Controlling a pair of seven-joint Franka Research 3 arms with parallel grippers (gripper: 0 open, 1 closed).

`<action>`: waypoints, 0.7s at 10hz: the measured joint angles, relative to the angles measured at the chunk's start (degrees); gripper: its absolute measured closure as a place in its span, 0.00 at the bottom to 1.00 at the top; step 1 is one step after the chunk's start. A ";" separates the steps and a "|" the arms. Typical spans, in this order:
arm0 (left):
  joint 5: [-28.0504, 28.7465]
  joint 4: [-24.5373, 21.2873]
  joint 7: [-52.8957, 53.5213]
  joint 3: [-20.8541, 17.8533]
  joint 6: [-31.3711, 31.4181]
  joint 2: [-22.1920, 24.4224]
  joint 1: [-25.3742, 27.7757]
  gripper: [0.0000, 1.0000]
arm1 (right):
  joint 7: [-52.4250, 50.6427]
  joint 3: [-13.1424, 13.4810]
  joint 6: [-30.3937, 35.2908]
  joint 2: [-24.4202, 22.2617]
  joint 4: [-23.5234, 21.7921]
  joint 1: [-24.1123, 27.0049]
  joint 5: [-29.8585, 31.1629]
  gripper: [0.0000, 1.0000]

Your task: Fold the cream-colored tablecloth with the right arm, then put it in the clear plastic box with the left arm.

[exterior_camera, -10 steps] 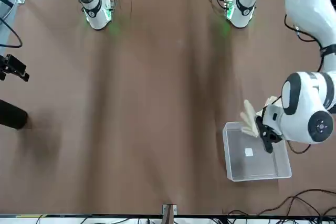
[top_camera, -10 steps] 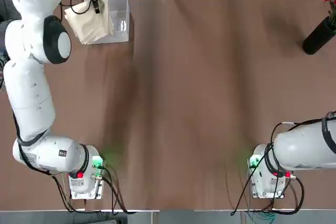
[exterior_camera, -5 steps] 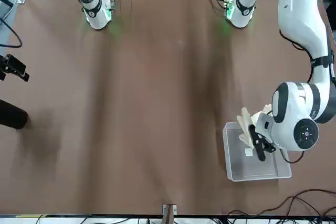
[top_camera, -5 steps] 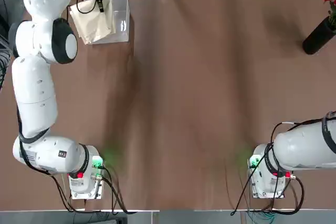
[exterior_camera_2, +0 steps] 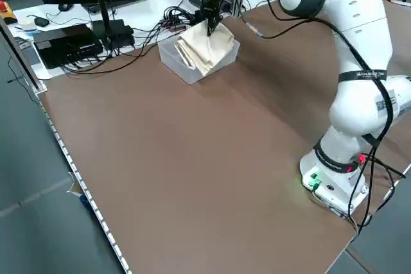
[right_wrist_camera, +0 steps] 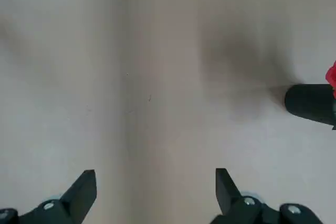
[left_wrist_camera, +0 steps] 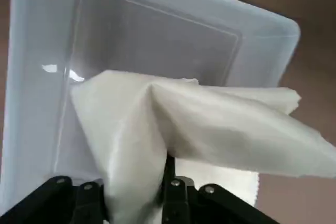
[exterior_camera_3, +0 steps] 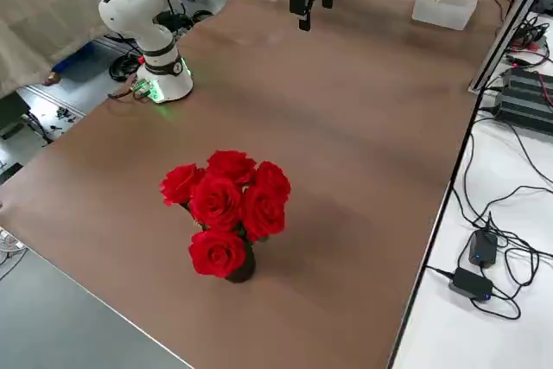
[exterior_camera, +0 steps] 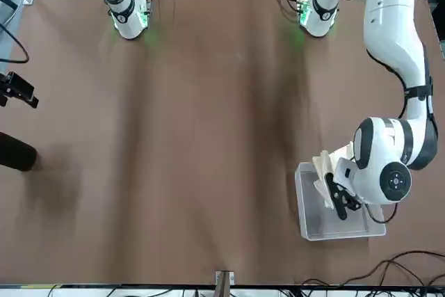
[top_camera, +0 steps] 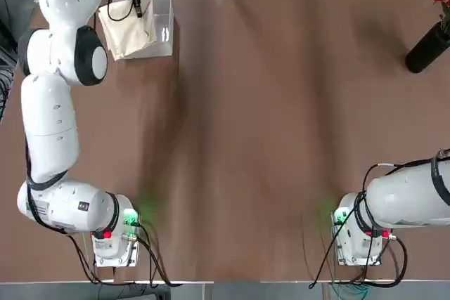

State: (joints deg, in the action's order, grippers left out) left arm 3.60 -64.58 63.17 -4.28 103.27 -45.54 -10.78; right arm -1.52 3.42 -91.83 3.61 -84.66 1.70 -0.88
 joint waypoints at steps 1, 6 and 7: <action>0.55 0.00 -0.34 0.07 0.94 -0.27 -0.02 0.85 | 0.00 0.01 0.00 0.00 0.00 0.02 0.00 0.00; 0.80 0.00 -1.97 0.16 8.30 -1.78 -0.85 0.81 | 0.00 0.06 0.00 0.00 0.00 0.06 0.00 0.00; 0.86 0.06 -3.96 0.16 8.49 -1.78 -0.85 0.71 | 0.00 0.06 -0.01 0.00 0.00 0.06 0.00 0.00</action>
State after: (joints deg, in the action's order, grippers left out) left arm 4.46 -64.53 59.21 -4.11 111.76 -47.32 -11.63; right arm -1.52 3.48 -91.83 3.61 -84.67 1.77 -0.88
